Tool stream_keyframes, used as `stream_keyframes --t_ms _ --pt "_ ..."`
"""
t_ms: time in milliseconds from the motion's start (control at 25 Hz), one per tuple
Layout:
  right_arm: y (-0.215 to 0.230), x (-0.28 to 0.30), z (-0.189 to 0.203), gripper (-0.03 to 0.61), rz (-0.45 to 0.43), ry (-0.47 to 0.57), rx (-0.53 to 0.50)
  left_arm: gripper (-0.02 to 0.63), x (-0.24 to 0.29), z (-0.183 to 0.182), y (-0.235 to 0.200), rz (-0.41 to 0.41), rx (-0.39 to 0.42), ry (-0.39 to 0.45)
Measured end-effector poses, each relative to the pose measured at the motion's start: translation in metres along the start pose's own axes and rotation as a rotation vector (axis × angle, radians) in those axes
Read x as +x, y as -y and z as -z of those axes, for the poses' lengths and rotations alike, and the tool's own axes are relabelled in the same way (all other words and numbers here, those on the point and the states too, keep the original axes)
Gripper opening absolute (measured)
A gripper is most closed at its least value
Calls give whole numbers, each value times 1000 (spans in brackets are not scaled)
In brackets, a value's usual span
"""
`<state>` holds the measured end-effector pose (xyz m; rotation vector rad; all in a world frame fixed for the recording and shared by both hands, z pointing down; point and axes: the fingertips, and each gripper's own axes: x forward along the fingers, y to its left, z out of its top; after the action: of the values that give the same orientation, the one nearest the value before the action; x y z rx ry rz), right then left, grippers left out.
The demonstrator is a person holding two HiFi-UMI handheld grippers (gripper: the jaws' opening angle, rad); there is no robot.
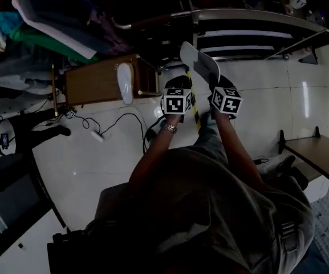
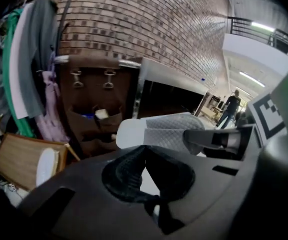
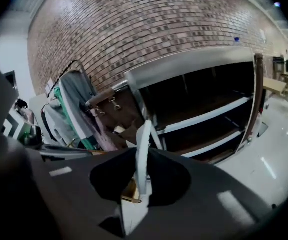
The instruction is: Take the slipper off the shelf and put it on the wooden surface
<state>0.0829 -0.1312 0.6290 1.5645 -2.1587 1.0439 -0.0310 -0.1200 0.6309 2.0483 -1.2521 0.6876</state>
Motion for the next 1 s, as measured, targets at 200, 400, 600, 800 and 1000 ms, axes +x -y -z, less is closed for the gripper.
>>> stream_keyframes --t_ms 200,400,600,800,1000 --pt "-154 31 71 61 42 7 -93 3 -95 73 -149 -67 3 7" --pt "-313 36 147 61 -26 -60 -59 3 -212 123 -277 -133 -74 31" --pt "-416 58 185 61 -73 -88 -48 3 -273 157 -344 -146 -140 20" --pt "-455 75 247 60 -232 -194 -13 3 -296 177 -357 -160 -134 24" --pt "-433 96 338 60 -175 -331 67 3 -299 214 -371 -191 -150 -30"
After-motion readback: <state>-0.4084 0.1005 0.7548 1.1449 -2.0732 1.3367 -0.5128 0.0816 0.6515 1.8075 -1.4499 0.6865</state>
